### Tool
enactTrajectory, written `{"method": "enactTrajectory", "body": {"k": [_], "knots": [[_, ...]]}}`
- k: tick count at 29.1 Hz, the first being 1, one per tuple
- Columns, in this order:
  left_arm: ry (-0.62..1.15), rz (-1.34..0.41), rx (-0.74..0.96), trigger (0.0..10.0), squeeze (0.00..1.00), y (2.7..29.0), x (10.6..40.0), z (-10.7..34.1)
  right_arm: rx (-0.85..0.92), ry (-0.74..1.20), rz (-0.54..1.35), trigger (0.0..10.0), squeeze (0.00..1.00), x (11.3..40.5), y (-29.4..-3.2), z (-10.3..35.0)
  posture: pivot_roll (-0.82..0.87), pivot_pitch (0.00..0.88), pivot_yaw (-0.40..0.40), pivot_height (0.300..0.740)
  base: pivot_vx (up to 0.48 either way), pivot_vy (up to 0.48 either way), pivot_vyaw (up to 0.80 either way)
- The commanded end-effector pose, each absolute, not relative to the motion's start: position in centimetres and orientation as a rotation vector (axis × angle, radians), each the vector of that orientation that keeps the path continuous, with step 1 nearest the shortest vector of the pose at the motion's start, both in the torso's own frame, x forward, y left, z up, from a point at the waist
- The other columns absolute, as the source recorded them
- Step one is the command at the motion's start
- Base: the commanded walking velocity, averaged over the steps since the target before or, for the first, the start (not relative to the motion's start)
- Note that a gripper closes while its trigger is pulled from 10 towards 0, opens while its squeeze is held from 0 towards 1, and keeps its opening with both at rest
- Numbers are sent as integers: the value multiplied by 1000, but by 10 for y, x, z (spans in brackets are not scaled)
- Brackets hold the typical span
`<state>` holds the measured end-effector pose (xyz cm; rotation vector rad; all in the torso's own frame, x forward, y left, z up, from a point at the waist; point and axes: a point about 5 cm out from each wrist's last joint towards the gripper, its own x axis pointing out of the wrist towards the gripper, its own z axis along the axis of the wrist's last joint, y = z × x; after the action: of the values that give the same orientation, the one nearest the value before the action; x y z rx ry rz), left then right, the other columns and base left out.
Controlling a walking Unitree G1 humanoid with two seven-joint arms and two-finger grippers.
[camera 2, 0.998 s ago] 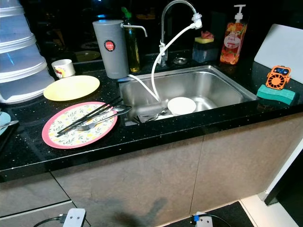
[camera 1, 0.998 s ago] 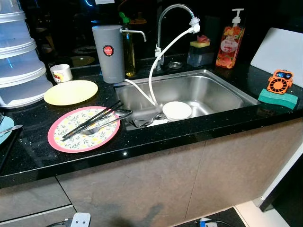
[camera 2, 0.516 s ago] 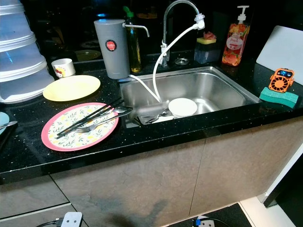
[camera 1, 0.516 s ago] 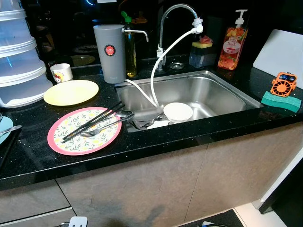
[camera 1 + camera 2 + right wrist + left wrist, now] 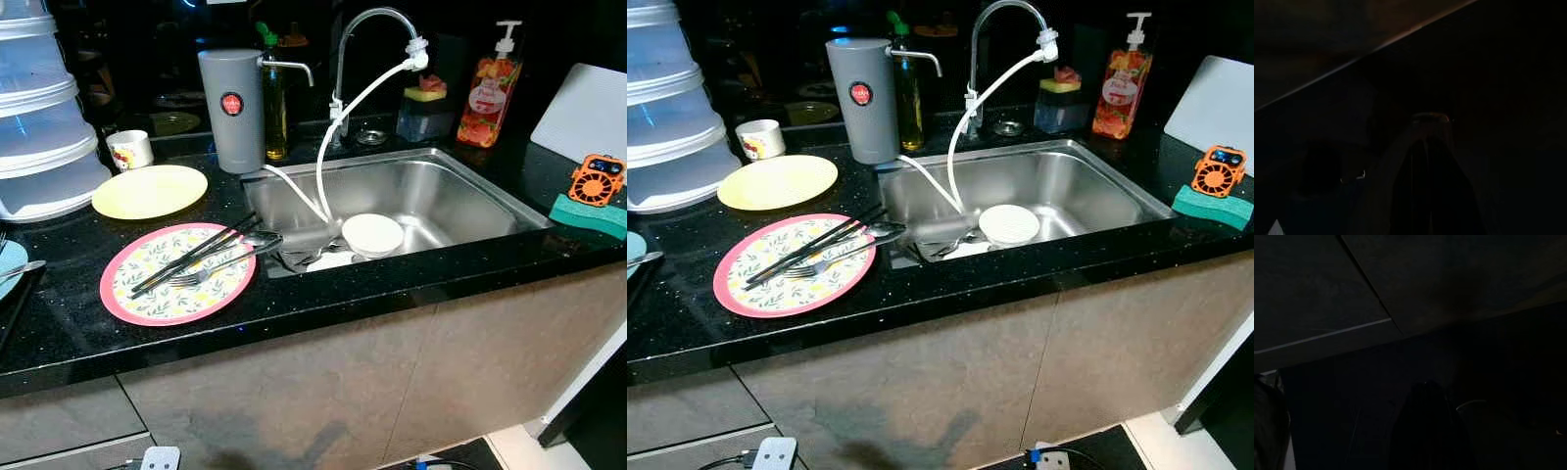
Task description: Kitchen organization
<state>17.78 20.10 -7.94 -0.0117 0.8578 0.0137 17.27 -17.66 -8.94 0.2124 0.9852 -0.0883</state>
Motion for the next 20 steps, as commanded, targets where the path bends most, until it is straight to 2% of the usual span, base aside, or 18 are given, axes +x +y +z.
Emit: {"method": "enactTrajectory", "body": {"k": [1,6,9,13,20], "knots": [[869,-10,5,10000,0,199,176,-81,241,993,-113,10000,0,168,-176,-92,19,47,50,740,0,0,0],[854,20,-10,10000,0,200,178,-80,220,1010,-81,10000,0,165,-174,-93,27,39,35,740,0,0,0],[850,12,-10,10000,0,200,177,-80,201,1023,-73,10000,0,164,-174,-94,17,40,54,740,0,0,0],[863,-15,4,10000,0,199,174,-81,224,985,-79,10000,0,176,-174,-89,11,36,47,740,0,0,0],[868,-25,5,10000,0,196,174,-82,194,1004,-64,10000,0,174,-175,-89,3,35,33,740,0,0,0]]}}
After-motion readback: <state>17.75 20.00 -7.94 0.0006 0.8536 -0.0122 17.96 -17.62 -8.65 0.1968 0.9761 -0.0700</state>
